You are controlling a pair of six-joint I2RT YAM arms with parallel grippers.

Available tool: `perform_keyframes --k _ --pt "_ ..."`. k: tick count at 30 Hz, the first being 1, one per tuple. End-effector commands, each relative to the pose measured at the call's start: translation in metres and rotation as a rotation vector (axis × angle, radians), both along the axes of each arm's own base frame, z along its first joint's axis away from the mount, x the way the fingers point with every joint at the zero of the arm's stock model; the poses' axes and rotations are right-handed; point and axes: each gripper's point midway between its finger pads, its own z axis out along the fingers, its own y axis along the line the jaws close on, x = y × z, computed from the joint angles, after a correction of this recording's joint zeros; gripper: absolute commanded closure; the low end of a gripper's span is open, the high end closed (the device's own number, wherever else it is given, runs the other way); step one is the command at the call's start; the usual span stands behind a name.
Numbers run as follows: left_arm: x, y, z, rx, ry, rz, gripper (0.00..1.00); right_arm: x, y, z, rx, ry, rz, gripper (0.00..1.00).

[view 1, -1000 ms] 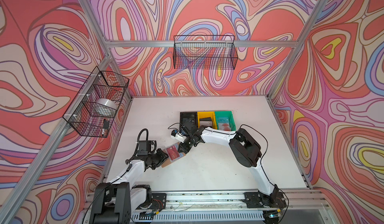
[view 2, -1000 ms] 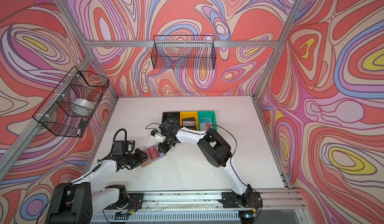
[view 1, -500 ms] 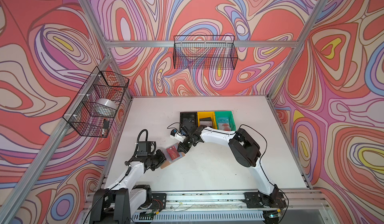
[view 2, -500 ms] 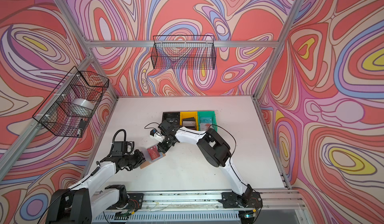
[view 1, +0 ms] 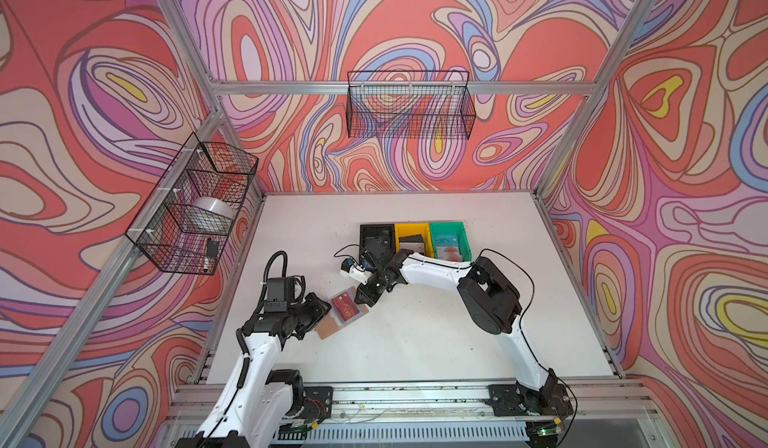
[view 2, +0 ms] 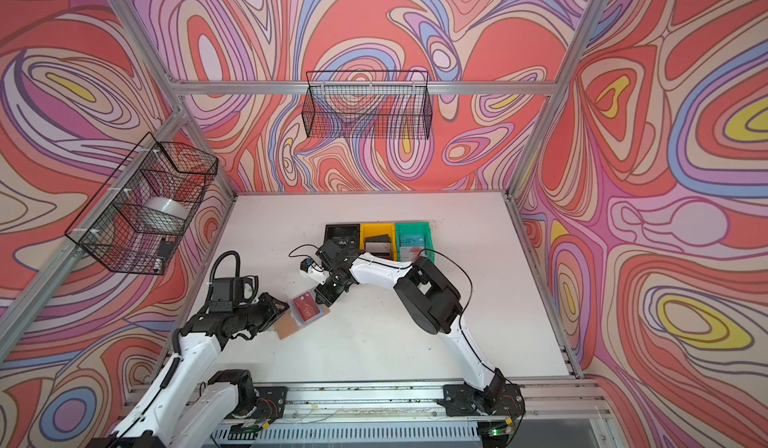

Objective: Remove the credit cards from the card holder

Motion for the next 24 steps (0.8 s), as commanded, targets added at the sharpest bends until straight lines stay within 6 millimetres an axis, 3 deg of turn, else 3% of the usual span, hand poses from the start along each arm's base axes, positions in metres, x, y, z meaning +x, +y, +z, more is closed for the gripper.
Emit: perform_keyframes --k 1,11,24 --pt "-0.005 0.003 0.015 0.009 0.008 0.019 0.71 -0.003 0.002 -0.004 -0.002 0.004 0.01 0.92" --pt "0.008 -0.004 0.007 -0.052 0.0 0.024 0.72 -0.003 0.003 -0.004 0.004 0.011 0.014 0.92" --pt "0.001 0.002 0.008 -0.006 0.011 0.03 0.72 -0.033 0.041 0.031 0.11 0.01 0.115 0.92"
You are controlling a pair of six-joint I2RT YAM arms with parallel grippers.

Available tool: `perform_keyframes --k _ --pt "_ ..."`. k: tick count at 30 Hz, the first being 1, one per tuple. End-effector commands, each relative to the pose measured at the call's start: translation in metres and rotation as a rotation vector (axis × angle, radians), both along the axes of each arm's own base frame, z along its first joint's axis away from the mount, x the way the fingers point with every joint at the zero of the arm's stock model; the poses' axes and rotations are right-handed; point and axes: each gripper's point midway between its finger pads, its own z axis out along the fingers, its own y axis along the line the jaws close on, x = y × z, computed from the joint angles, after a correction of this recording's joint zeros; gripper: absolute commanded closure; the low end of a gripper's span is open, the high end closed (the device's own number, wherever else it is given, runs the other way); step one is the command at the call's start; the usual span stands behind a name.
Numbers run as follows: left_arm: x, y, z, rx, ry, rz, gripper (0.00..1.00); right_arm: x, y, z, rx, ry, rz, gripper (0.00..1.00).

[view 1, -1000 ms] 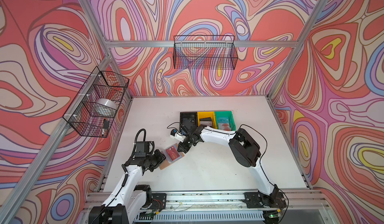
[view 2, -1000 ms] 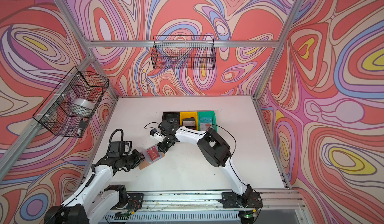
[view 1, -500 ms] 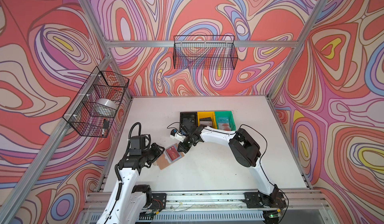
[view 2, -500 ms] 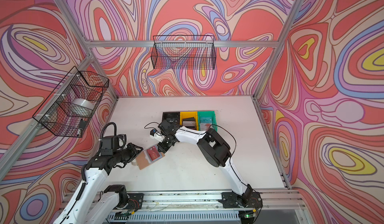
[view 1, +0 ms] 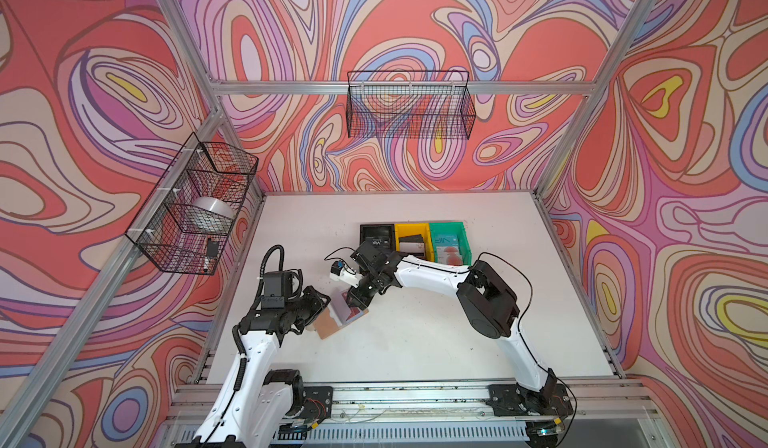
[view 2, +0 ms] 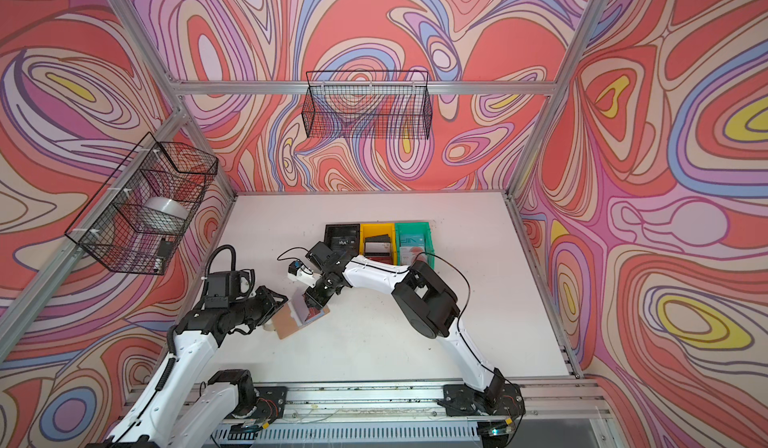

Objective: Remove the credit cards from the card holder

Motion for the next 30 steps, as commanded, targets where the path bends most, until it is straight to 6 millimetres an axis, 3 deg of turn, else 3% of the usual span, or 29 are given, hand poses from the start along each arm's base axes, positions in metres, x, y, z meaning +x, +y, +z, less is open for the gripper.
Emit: perform_keyframes --k 1,11,16,17,20,25,30 --pt "-0.005 0.002 -0.002 0.016 0.021 0.006 0.72 -0.012 0.01 0.007 0.043 0.026 0.043 0.92" --pt "0.0 0.001 0.005 0.001 0.006 0.009 0.71 -0.049 0.026 0.011 0.195 0.281 0.152 0.91" --pt "0.0 -0.001 -0.003 -0.018 0.01 0.017 0.71 -0.048 0.028 0.002 0.19 0.315 0.123 0.91" --pt "-0.005 -0.002 -0.016 -0.027 0.037 0.018 0.71 -0.048 0.028 0.0 0.186 0.317 0.12 0.91" --pt "-0.006 -0.002 -0.026 -0.038 0.054 0.026 0.72 -0.046 0.025 -0.004 0.167 0.311 0.102 0.92" --pt "-0.007 -0.002 -0.036 -0.039 0.068 0.03 0.72 -0.036 0.02 0.01 0.183 0.259 0.056 0.93" --pt "-0.003 -0.004 -0.041 -0.051 0.062 0.024 0.72 -0.011 0.007 0.024 0.186 0.222 -0.012 0.93"
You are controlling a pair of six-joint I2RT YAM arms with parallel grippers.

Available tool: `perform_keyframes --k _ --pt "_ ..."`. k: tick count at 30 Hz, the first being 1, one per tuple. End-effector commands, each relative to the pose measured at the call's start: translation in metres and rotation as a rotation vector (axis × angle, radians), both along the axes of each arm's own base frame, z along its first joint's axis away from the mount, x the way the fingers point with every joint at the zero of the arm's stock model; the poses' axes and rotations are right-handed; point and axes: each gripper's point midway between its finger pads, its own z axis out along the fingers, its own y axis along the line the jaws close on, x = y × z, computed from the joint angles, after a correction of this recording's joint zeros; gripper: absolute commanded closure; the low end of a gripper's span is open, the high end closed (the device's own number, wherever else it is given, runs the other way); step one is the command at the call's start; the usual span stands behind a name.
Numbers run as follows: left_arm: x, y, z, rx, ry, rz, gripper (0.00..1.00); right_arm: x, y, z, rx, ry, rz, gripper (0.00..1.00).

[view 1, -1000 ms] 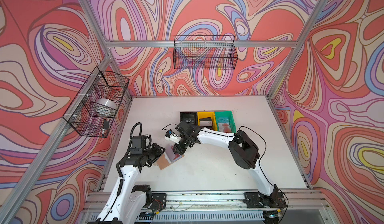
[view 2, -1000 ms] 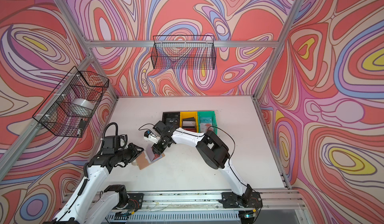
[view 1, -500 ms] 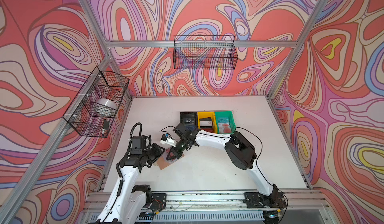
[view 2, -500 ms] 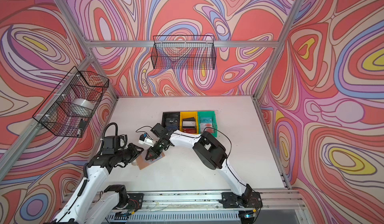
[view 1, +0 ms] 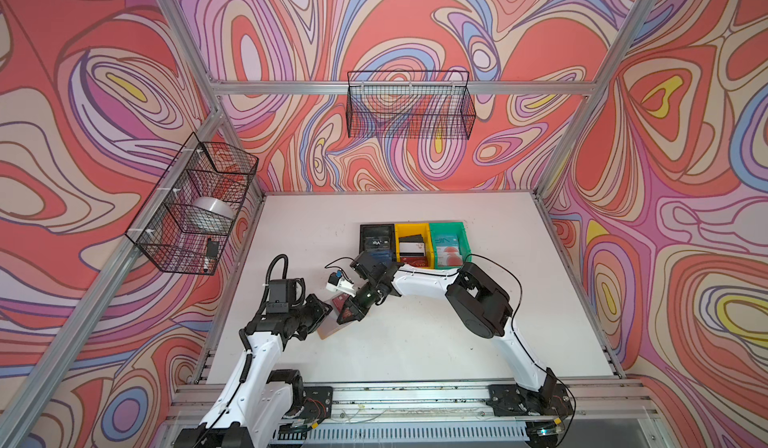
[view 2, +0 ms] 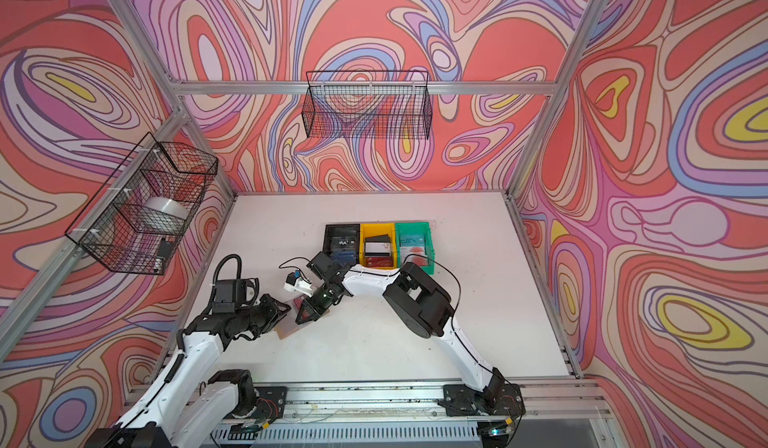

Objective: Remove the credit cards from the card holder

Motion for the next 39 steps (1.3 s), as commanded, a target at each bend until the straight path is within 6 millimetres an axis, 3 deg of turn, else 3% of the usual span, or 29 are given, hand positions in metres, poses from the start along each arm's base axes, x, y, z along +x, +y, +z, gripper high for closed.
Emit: perform_keyframes --k 1,7,10,17,39 --pt "0.006 -0.002 -0.003 -0.018 -0.018 0.0 0.72 0.029 -0.007 0.036 0.045 -0.066 -0.072 0.93" --pt "0.014 -0.007 -0.017 -0.046 -0.007 -0.016 0.73 0.063 -0.026 0.028 -0.012 -0.077 -0.148 0.94" --pt "0.019 -0.008 -0.022 -0.051 -0.022 -0.016 0.73 0.069 -0.028 0.019 -0.052 -0.084 -0.154 0.94" --pt "0.022 -0.009 -0.029 -0.062 -0.049 -0.023 0.74 0.069 -0.03 0.0 -0.097 -0.057 -0.153 0.94" --pt "0.017 -0.009 -0.05 -0.055 -0.027 -0.023 0.74 0.06 -0.036 -0.027 -0.137 0.001 -0.146 0.95"
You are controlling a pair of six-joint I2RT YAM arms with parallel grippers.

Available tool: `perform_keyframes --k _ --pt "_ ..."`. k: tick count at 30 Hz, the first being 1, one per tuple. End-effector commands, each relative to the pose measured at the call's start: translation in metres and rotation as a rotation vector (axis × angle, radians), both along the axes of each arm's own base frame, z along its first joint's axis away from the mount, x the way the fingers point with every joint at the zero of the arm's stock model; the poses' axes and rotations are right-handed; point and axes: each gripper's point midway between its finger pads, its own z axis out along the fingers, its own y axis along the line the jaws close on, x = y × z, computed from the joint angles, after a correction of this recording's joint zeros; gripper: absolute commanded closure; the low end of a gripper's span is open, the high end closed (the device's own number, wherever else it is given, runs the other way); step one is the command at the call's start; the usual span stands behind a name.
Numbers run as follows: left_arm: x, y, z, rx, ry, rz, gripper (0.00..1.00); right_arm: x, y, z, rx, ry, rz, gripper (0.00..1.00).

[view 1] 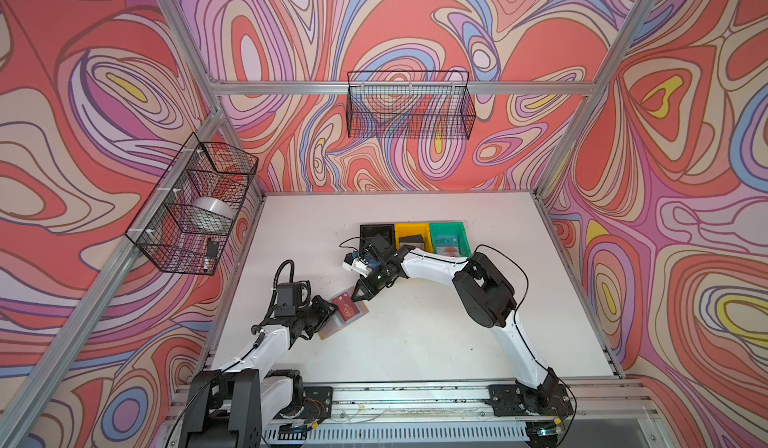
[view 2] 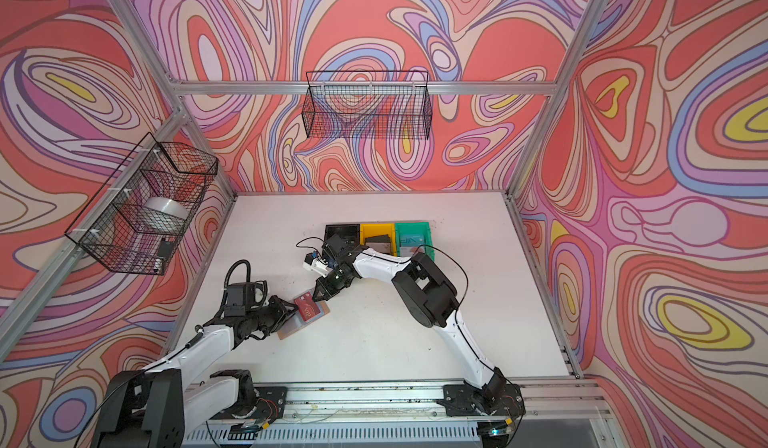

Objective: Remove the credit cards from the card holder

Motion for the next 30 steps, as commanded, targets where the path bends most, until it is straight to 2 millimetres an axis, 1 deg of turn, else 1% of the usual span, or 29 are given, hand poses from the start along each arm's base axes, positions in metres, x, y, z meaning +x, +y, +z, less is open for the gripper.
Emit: perform_keyframes --k 1,8,22,30 --pt "-0.002 0.0 -0.005 -0.001 0.002 -0.002 0.74 -0.006 -0.002 -0.017 -0.02 0.028 0.009 0.95" --pt "-0.003 -0.001 -0.01 -0.004 0.007 -0.001 0.74 -0.008 -0.003 -0.026 -0.033 0.046 0.005 0.95" --pt "-0.005 0.0 -0.014 0.004 0.01 -0.001 0.75 -0.014 -0.003 -0.028 -0.033 0.062 0.016 0.95" --pt "-0.003 -0.001 -0.014 -0.006 0.008 -0.003 0.77 -0.017 -0.004 -0.032 -0.04 0.072 0.02 0.95"
